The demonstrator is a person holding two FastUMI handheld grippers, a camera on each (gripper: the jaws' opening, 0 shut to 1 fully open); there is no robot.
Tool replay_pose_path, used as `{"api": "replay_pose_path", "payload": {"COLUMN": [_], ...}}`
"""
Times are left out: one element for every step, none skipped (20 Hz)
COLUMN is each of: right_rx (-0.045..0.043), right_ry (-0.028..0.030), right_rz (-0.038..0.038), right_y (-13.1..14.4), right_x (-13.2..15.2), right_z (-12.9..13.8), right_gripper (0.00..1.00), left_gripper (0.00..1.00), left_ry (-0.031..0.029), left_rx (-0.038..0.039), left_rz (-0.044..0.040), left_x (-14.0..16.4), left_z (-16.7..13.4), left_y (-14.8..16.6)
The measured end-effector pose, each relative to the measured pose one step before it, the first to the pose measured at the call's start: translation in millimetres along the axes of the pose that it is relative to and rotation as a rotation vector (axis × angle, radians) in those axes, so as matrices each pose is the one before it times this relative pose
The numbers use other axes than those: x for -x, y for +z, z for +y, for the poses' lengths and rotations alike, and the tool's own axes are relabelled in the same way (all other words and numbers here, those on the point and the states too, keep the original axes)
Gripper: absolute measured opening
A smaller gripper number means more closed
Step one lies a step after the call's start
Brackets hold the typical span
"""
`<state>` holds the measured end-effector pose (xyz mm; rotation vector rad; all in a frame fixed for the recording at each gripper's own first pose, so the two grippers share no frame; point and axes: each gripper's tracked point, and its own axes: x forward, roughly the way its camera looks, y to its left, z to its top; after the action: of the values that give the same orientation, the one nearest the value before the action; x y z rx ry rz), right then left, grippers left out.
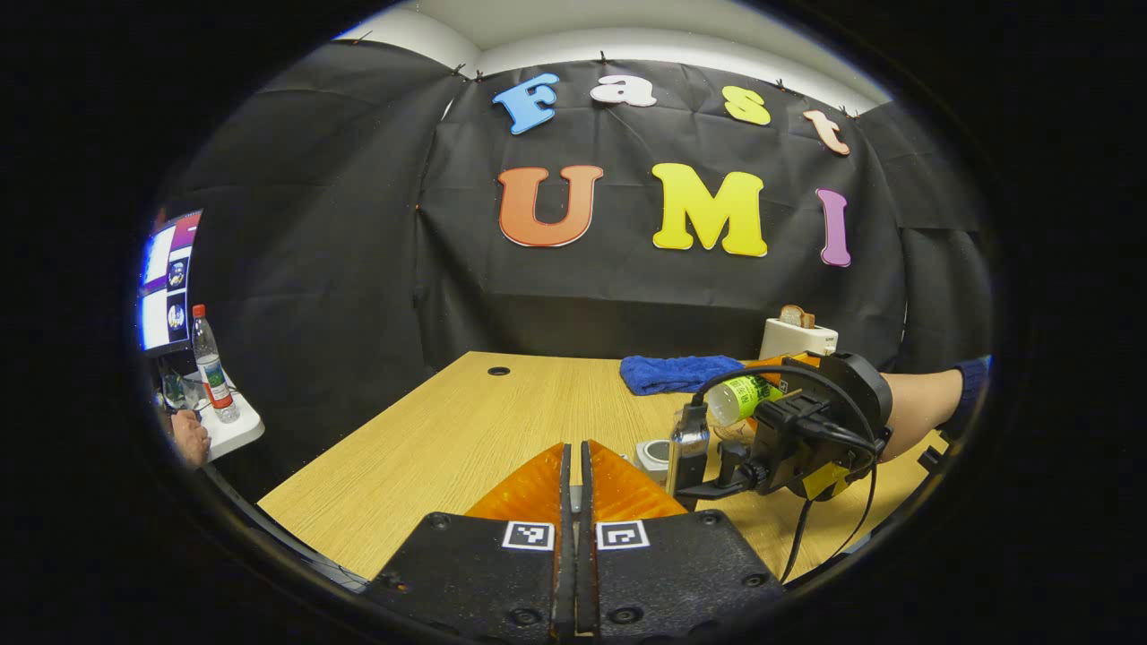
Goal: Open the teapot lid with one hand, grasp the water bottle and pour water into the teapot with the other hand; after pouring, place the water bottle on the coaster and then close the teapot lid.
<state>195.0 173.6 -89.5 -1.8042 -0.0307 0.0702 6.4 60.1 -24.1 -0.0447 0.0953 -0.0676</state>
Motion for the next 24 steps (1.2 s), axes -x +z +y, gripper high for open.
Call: {"api": "replay_pose_path", "payload": {"right_rx": [0.01055,0.01866,0.02066,0.01872,0.01736,0.01284,0.01020,0.01043,0.01006,0.01117,0.01211,0.01982,0.02487,0.02087,0.02210,0.02030,0.01456,0.00969,0.01101,0.01407,0.01269,0.01404,0.01589,0.01293], "right_ry": [-0.00961,-0.00706,-0.00905,-0.00761,-0.00647,-0.00699,-0.00657,-0.00399,-0.00471,-0.00504,-0.00554,-0.01442,-0.01513,-0.00981,-0.01028,-0.00709,-0.00395,-0.00355,-0.00367,-0.00154,-0.00075,-0.00640,-0.00692,-0.00253], "right_rz": [-0.00748,-0.00582,-0.00380,-0.00399,-0.00380,-0.00464,-0.00121,0.00067,0.00152,0.00018,0.00052,-0.00187,-0.00680,-0.00609,-0.00449,-0.00492,-0.00156,0.00161,0.00277,0.00155,0.00187,-0.00039,0.00107,0.00037], "right_y": [3.23,1.93,1.95,1.00,1.94,1.73,1.43,-0.56,-1.78,0.12,0.03,0.64,3.51,1.19,-0.07,0.91,-0.26,-0.44,0.22,0.08,0.79,0.26,0.41,-0.51], "right_x": [0.24,0.71,-0.39,0.56,0.33,1.14,1.26,1.33,-0.75,1.33,0.78,1.52,0.95,1.08,0.44,0.57,0.84,1.36,-1.37,-0.10,-0.95,0.29,0.28,-0.91], "right_z": [-2.86,-0.43,-0.97,-1.23,-1.13,-1.56,-1.96,-1.54,-0.69,-2.04,-2.14,-3.28,-3.56,-1.63,-1.65,-2.11,-0.24,-0.33,-1.51,-1.02,-1.37,-2.53,-0.77,-1.68], "right_gripper": [0.67,0.65,0.67,0.65,0.67,0.67,0.67,0.68,0.67,0.67,0.67,0.67,0.67,0.67,0.67,0.67,0.67,0.67,0.67,0.65,0.65,0.65,0.65,0.65], "left_gripper": [0.03,0.04,0.04,0.03,0.03,0.03,0.03,0.03,0.03,0.03,0.03,0.03,0.03,0.03,0.03,0.03,0.03,0.03,0.03,0.03,0.03,0.03,0.03,0.03], "left_ry": [-0.00353,-0.00123,-0.00283,-0.00452,-0.00295,-0.00309,-0.00326,-0.00336,-0.00346,-0.00074,0.00001,-0.00328,-0.00135,0.00087,-0.00317,-0.00124,0.00365,-0.00034,-0.00649,-0.00124,-0.00540,-0.00505,-0.00458,0.00059], "left_rx": [0.00095,-0.00017,0.00103,0.00085,-0.00066,-0.00350,-0.00435,-0.00358,-0.00372,-0.00261,-0.00044,-0.00068,0.00040,-0.00067,-0.00235,-0.00352,-0.00122,0.00074,-0.00254,-0.00616,-0.01420,-0.01182,-0.00830,-0.00074], "left_rz": [-0.00171,-0.00378,-0.00281,0.00104,0.00098,0.00075,0.00074,0.00105,-0.00033,-0.00138,-0.00270,0.00137,0.00277,0.00052,-0.00066,-0.00286,-0.00064,-0.00103,0.00079,0.00156,0.00518,0.00149,0.00480,0.00695], "left_x": [-0.21,0.39,0.05,-0.23,0.04,0.18,0.66,-0.11,0.86,0.37,-0.42,0.38,-0.28,-0.05,0.70,1.15,0.03,-0.01,1.25,-0.24,-0.24,-0.33,-0.16,-0.42], "left_z": [-0.76,0.93,0.17,-1.47,-0.88,-1.22,0.41,-0.65,-0.60,0.50,0.23,-0.90,0.67,-0.36,-0.26,-0.08,1.97,0.17,-1.68,-0.29,-0.04,-0.07,1.11,1.06], "left_y": [0.04,0.68,0.14,0.02,-0.25,-0.72,-0.12,0.03,-0.43,0.47,0.64,-0.23,-0.58,-0.83,0.89,0.77,0.38,0.32,-0.58,-0.60,-1.60,-1.62,-2.18,-1.68]}}
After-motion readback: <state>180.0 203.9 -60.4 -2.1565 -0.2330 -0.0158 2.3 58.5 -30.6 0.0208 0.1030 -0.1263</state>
